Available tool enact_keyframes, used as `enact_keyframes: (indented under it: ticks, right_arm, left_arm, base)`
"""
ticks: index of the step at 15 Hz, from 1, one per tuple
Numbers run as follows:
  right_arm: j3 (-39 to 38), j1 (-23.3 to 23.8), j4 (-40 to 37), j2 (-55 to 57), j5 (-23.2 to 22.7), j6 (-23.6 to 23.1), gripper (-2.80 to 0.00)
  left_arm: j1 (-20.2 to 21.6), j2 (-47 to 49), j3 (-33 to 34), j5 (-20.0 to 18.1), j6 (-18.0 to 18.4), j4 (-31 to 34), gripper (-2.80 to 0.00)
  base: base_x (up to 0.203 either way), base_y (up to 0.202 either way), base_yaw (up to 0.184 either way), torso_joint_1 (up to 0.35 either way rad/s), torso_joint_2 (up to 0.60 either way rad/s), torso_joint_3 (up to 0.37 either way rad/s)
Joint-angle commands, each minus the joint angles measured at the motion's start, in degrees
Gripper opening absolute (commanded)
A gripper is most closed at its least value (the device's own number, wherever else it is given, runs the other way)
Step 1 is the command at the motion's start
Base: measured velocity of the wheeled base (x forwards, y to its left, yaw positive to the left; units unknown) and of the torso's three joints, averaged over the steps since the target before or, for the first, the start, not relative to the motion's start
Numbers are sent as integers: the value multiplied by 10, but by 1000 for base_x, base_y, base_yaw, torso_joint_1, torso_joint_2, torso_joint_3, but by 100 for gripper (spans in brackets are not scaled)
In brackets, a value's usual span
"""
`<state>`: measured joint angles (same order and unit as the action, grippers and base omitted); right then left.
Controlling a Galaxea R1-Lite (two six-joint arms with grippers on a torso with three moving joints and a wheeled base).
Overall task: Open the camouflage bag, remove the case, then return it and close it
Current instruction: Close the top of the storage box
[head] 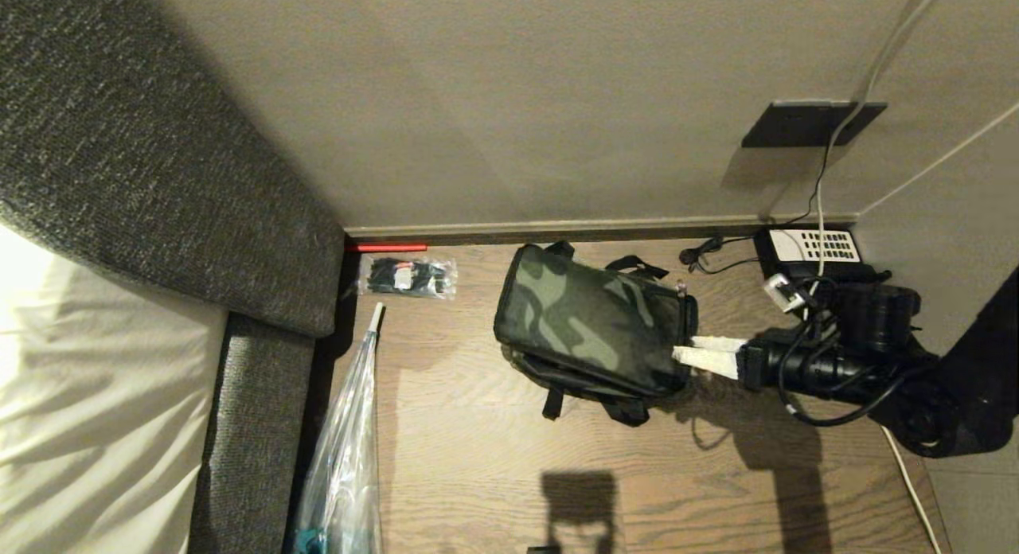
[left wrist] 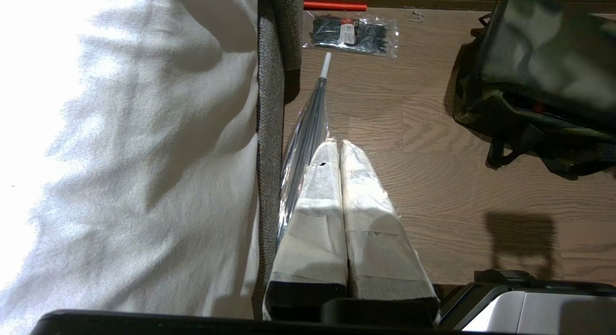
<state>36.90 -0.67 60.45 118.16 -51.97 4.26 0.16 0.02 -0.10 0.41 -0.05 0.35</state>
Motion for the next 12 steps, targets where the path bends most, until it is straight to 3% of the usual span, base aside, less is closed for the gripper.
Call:
enact_keyframes:
  ticks: [1, 3, 6, 10, 11, 12]
  right_arm:
    - [-38, 29, -115, -101, -46, -114, 0]
    - [-57, 50, -238, -146, -75, -194, 0]
    - [-41, 56, -317, -139, -79, -182, 0]
    - [15, 58, -325, -133, -76, -8, 0]
    - [21, 58, -325, -151, -76, 41, -280]
    - [21, 58, -325, -173, -77, 87, -280]
  left_arm:
    - [0, -1, 0, 0, 0, 0, -280]
    - [0, -1, 0, 0, 0, 0, -280]
    - [0, -1, 1, 0, 0, 0, -280]
    - [0, -1, 0, 0, 0, 0, -280]
    - [0, -1, 0, 0, 0, 0, -280]
    - [0, -1, 0, 0, 0, 0, -280]
  base:
    - [0, 0, 0, 0, 0, 0]
    - [0, 0, 0, 0, 0, 0]
    - [0, 0, 0, 0, 0, 0]
    - [0, 0, 0, 0, 0, 0]
    - [0, 0, 0, 0, 0, 0]
    - [0, 0, 0, 0, 0, 0]
